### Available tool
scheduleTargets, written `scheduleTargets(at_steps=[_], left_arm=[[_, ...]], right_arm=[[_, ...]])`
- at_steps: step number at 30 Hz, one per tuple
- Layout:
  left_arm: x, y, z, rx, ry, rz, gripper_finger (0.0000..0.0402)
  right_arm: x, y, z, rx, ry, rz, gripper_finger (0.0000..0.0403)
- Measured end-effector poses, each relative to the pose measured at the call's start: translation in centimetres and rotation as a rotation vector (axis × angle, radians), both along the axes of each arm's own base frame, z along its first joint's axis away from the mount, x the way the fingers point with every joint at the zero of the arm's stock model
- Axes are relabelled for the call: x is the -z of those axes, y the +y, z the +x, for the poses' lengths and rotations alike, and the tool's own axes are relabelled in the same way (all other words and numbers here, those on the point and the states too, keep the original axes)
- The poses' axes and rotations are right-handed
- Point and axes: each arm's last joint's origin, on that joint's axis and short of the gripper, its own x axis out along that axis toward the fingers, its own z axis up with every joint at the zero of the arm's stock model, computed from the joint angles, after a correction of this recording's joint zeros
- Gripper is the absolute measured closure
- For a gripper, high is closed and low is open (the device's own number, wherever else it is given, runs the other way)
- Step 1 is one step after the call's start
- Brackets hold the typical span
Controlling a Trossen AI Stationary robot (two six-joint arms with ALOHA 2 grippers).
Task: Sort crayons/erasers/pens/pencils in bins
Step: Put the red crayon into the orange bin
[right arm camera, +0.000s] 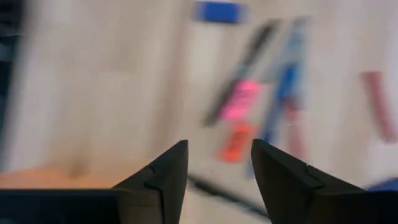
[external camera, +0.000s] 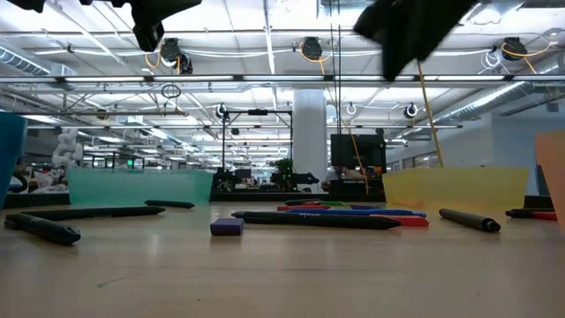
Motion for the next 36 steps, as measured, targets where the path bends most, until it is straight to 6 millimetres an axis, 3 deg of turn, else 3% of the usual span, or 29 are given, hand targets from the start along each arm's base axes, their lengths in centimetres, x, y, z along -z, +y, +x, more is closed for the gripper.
scheduleTargets(at_steps=[4, 9, 21, 29, 36], left_arm=[[0.0, 0.0, 0.0, 0.0, 0.0, 0.0, 0.0185], [0.0, 0.0, 0.0, 0.0, 0.0, 0.0, 0.0185], [0.0, 0.0, 0.0, 0.0, 0.0, 0.0, 0.0185], [0.0, 0.0, 0.0, 0.0, 0.0, 0.0, 0.0185], [0.0, 0.0, 0.0, 0.0, 0.001, 0.0, 0.0185]], right_arm=[[1.5, -4.6, 2.2, -0.011, 0.03, -0.062, 0.025], [4.3, -7.3, 4.0, -0.109, 0.081, -0.123, 0.0263], [9.8, -8.3, 5.5, -0.211, 0.231, -0.121, 0.0295], [11.2, -9.1, 5.7, -0.19, 0.267, -0.141, 0.0339], [13.2, -9.3, 4.4, -0.187, 0.277, -0.134, 0.0366]])
